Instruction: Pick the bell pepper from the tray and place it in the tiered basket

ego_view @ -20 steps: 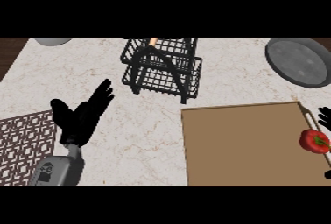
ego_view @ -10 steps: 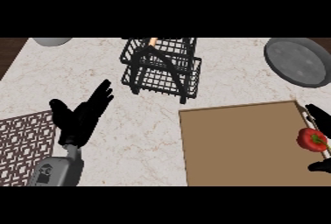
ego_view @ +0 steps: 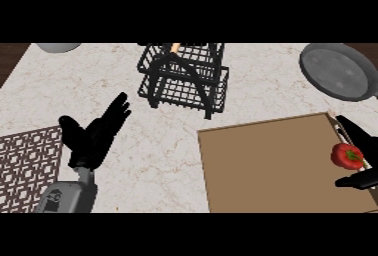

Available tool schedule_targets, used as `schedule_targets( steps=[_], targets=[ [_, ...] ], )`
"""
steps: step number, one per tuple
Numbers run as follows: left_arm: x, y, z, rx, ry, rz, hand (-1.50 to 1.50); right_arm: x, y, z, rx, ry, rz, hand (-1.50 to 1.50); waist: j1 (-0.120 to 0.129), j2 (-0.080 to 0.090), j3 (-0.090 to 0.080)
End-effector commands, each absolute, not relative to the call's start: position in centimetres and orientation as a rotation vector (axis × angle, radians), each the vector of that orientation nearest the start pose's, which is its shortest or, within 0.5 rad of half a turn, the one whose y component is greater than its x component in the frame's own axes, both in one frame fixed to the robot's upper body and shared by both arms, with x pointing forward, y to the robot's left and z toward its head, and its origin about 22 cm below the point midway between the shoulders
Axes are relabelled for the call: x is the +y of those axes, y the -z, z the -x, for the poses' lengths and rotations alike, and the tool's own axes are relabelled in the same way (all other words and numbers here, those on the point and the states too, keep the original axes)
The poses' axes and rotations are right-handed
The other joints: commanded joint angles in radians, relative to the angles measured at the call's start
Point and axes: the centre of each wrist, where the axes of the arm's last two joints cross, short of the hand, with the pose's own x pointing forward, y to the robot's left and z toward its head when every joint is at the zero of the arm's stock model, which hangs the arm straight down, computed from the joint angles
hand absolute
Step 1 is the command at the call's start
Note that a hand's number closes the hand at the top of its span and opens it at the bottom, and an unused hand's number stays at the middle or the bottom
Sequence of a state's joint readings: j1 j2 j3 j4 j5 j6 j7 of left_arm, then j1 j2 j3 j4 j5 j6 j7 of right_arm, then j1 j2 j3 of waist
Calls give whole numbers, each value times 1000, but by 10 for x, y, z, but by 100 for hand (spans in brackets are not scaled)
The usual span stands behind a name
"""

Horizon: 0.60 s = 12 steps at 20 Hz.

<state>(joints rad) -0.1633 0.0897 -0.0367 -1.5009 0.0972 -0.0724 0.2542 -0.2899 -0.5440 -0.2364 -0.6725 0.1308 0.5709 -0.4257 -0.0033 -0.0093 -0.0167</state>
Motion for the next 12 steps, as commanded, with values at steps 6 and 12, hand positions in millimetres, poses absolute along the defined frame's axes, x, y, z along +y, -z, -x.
schedule_targets(
  steps=[6,12],
  targets=[
    [221,-31,-283,-1397,146,110,0,-417,56,-265,-1306,-455,-55,-150,5,9,17],
    [236,-25,-279,-1405,138,115,0,-400,59,-271,-1445,-438,-86,150,6,9,17]
  ],
)
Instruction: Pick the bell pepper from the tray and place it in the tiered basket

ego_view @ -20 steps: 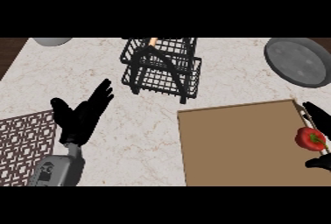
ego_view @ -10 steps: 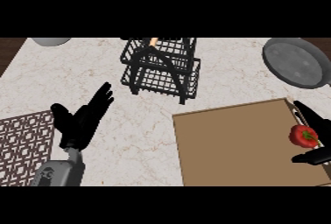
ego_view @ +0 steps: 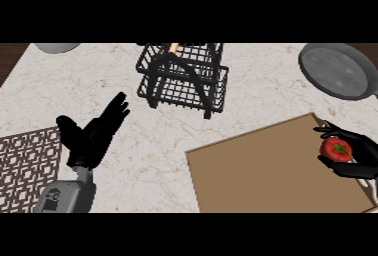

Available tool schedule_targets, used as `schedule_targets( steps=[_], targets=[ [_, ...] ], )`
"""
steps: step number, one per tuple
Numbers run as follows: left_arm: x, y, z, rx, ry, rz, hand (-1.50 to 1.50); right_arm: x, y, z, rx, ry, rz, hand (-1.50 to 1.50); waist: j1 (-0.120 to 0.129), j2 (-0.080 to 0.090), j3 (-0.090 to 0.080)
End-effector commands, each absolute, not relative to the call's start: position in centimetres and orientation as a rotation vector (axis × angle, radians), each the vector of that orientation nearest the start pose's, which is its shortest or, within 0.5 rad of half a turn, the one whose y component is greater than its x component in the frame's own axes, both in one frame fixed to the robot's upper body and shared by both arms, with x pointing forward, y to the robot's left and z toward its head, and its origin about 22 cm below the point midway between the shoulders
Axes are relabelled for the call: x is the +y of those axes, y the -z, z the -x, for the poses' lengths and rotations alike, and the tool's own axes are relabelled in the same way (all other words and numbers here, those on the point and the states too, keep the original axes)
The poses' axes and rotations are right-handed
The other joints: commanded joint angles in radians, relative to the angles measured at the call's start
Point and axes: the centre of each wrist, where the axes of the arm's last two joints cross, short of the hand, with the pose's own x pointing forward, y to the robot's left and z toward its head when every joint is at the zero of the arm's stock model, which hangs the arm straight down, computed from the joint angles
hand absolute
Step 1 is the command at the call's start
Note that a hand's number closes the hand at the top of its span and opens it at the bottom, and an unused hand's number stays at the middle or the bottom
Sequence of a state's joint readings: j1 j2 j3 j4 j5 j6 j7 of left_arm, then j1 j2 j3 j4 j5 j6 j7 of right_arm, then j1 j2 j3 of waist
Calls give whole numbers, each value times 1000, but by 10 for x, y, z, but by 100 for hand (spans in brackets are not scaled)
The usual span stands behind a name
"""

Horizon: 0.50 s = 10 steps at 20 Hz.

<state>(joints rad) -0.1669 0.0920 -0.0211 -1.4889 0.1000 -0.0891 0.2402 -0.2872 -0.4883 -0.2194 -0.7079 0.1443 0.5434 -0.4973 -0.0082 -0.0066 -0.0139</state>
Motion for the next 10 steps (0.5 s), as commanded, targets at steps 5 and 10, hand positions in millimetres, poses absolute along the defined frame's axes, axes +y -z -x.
schedule_targets(
  steps=[5,10],
  targets=[
    [227,-8,-278,-1377,147,108,0,-415,51,-264,-1457,-397,-56,150,6,6,14],
    [227,-15,-273,-1355,136,93,0,-374,56,-266,-1303,-464,249,150,-9,-6,8]
  ],
)
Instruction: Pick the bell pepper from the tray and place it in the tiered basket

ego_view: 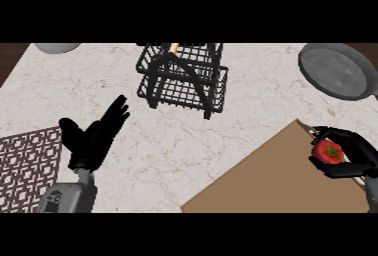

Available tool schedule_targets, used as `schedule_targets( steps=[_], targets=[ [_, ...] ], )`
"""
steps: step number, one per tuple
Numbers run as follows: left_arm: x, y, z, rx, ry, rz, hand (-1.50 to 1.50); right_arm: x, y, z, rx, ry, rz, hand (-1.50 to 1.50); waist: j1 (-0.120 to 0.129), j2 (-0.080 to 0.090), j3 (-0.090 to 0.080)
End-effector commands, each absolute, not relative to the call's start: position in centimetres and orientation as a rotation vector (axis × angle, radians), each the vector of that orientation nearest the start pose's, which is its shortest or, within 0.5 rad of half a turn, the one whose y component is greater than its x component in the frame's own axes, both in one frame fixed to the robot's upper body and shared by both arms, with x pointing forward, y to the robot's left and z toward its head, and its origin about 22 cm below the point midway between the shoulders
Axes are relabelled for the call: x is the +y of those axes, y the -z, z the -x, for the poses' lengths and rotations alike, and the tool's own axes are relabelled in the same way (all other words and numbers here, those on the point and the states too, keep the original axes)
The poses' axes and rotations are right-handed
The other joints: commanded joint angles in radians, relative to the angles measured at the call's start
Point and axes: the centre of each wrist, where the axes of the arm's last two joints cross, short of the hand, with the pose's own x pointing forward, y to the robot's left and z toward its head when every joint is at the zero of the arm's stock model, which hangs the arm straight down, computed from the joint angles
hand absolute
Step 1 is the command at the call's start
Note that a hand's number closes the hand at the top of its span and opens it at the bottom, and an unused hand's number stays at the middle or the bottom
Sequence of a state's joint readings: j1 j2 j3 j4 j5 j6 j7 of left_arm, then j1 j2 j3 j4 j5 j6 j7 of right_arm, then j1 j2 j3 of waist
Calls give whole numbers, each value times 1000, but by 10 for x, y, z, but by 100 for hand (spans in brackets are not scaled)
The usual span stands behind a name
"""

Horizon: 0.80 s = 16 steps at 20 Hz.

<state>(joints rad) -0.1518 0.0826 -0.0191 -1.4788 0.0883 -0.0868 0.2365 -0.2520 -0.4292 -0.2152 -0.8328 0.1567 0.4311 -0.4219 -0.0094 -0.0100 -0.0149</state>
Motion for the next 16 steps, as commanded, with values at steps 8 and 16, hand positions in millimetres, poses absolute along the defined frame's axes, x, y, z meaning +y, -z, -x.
schedule_targets(
  steps=[8,16],
  targets=[
    [234,-18,-278,-1368,130,57,0,-349,45,-272,-1075,-633,733,150,-32,-17,-9],
    [242,-11,-272,-1342,98,52,0,-238,-8,-296,-1263,-379,813,150,-61,-42,-3]
  ],
)
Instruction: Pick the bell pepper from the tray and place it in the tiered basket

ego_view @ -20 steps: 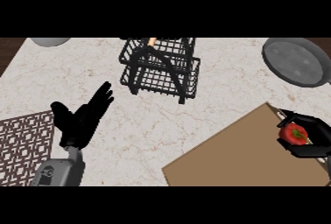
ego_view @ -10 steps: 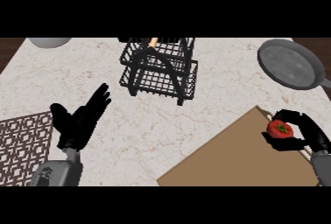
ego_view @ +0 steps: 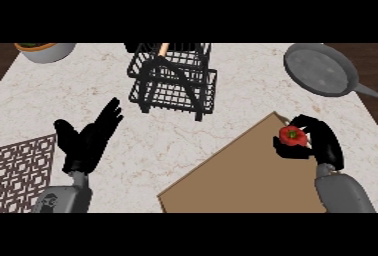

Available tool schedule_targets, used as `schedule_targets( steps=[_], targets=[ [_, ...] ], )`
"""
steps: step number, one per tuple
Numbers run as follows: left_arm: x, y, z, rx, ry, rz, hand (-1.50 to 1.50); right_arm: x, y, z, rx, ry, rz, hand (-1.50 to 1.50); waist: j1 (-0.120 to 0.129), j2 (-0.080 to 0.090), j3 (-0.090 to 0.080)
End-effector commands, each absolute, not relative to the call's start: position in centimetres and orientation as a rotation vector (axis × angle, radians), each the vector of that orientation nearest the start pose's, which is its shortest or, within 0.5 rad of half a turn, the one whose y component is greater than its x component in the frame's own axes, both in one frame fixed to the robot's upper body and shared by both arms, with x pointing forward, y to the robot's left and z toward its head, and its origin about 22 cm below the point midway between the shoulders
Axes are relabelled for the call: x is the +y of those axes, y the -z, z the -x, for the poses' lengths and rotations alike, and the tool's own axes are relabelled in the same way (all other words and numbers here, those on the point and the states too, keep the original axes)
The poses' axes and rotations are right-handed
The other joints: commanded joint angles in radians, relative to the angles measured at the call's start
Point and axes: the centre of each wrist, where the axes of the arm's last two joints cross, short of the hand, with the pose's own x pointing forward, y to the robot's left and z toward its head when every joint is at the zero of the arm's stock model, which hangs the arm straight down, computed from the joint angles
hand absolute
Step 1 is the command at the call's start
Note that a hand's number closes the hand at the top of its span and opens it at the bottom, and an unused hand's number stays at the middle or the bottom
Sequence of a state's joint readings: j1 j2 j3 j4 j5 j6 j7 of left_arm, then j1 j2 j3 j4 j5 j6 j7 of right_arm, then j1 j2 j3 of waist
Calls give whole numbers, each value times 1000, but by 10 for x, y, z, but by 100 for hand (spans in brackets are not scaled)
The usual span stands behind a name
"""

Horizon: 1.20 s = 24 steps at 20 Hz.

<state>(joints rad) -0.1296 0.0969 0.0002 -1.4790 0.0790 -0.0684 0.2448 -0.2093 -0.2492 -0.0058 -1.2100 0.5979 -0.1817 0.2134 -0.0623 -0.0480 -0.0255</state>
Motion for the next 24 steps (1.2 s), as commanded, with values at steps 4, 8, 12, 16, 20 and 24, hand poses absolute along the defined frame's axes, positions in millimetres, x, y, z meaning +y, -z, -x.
schedule_targets(
  steps=[4,8,12,16,20,24],
  targets=[
    [248,-8,-268,-1333,79,29,0,-203,-56,-296,-1390,-333,912,150,-18,-13,8],
    [248,-7,-268,-1327,98,35,0,-165,-107,-288,-1476,-354,995,150,-20,-13,8],
    [242,-10,-270,-1335,97,49,0,-127,-160,-270,-1499,-311,1058,150,-7,-1,12],
    [238,-14,-274,-1357,103,76,0,-86,-212,-248,-1491,-314,1160,150,25,10,15],
    [232,-23,-279,-1373,150,87,0,-60,-255,-240,-1400,-347,1261,150,60,26,19],
    [215,-31,-288,-1376,172,109,0,-43,-290,-258,-1366,-349,1270,150,85,37,21]
  ],
)
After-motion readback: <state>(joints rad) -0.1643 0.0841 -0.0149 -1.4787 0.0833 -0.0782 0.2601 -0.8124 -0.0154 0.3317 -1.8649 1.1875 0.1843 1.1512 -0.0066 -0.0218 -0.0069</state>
